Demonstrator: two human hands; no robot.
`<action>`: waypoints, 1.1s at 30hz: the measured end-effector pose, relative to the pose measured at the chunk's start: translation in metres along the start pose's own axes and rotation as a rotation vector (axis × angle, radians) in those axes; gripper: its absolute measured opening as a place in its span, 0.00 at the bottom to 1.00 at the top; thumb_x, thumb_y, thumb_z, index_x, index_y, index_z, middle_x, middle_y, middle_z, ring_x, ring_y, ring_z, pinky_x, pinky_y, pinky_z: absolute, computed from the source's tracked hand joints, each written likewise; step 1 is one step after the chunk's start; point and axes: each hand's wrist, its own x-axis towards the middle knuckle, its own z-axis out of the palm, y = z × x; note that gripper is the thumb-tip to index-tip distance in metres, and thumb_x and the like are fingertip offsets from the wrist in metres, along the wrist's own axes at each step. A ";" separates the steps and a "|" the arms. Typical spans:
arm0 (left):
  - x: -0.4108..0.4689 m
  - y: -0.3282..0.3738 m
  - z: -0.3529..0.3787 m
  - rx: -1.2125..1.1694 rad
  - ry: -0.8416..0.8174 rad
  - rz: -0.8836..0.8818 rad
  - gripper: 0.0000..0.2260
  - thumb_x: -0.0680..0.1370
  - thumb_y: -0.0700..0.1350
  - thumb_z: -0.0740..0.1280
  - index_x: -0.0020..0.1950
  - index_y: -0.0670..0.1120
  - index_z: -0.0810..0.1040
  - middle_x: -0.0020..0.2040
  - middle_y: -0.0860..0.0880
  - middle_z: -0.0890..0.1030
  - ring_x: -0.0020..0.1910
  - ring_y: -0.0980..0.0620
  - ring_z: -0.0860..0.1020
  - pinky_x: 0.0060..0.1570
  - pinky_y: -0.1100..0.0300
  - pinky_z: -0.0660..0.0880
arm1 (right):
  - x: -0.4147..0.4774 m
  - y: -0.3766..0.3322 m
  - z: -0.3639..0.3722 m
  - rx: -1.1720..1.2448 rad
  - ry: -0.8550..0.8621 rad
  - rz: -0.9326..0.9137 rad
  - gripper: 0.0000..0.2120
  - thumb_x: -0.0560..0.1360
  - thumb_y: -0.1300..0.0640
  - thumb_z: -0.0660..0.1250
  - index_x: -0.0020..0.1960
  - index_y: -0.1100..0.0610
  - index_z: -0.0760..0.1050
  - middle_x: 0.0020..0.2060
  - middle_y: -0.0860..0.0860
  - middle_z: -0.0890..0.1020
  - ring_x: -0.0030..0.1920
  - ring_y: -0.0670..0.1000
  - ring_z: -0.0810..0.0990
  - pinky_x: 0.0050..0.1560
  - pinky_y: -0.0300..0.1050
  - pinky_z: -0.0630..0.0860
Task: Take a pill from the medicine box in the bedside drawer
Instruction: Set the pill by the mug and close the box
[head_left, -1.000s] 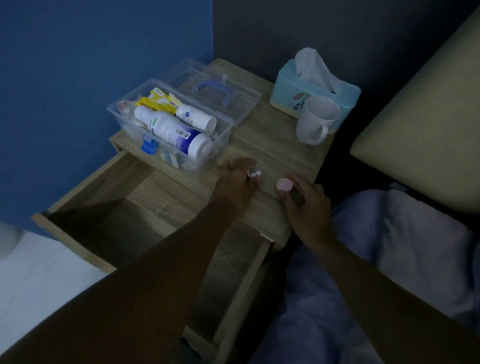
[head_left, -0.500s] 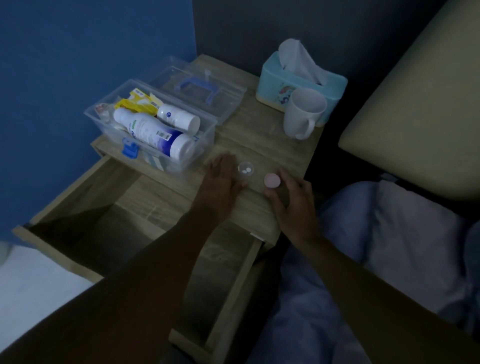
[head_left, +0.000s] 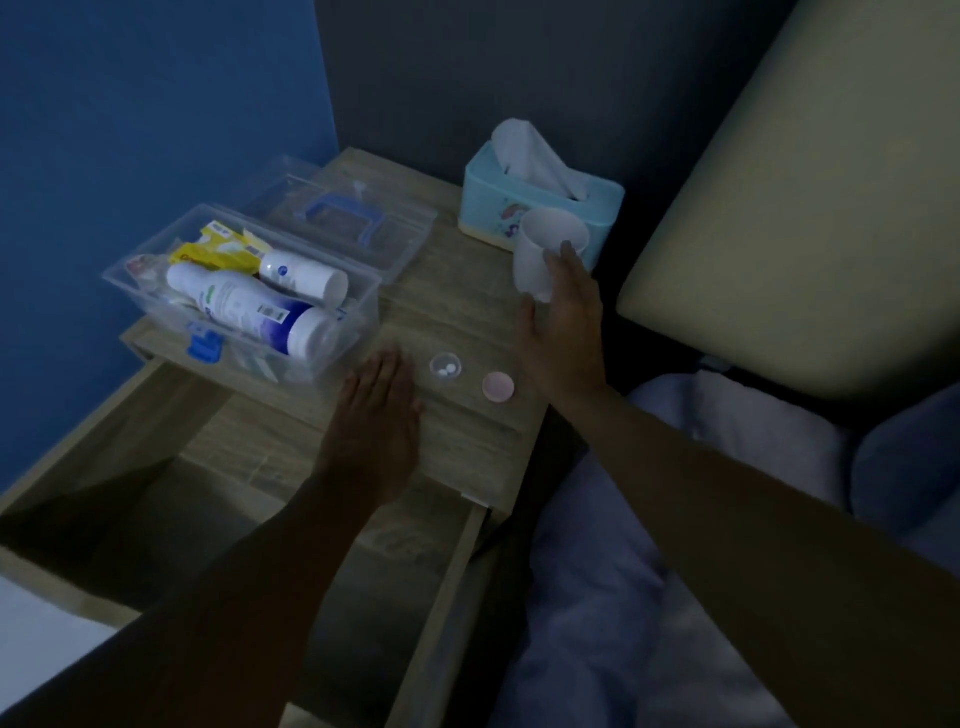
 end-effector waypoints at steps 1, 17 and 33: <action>0.000 -0.001 0.001 0.010 0.003 0.002 0.24 0.83 0.47 0.55 0.77 0.38 0.61 0.78 0.38 0.60 0.78 0.43 0.58 0.77 0.45 0.55 | 0.010 -0.002 0.002 -0.015 -0.003 0.018 0.28 0.77 0.58 0.64 0.75 0.63 0.63 0.76 0.61 0.62 0.76 0.59 0.62 0.75 0.54 0.61; 0.001 -0.003 0.005 0.057 0.013 0.000 0.24 0.83 0.47 0.52 0.78 0.39 0.59 0.79 0.40 0.59 0.79 0.46 0.55 0.77 0.48 0.53 | 0.074 0.005 0.020 -0.049 -0.002 0.275 0.43 0.73 0.48 0.71 0.77 0.64 0.53 0.73 0.59 0.65 0.73 0.57 0.65 0.72 0.53 0.68; 0.002 -0.001 0.000 0.044 -0.046 -0.019 0.24 0.84 0.49 0.50 0.79 0.41 0.57 0.80 0.41 0.56 0.80 0.47 0.53 0.77 0.48 0.52 | 0.033 -0.026 0.004 0.164 0.015 0.145 0.39 0.61 0.46 0.79 0.68 0.57 0.72 0.54 0.45 0.76 0.55 0.44 0.73 0.55 0.40 0.72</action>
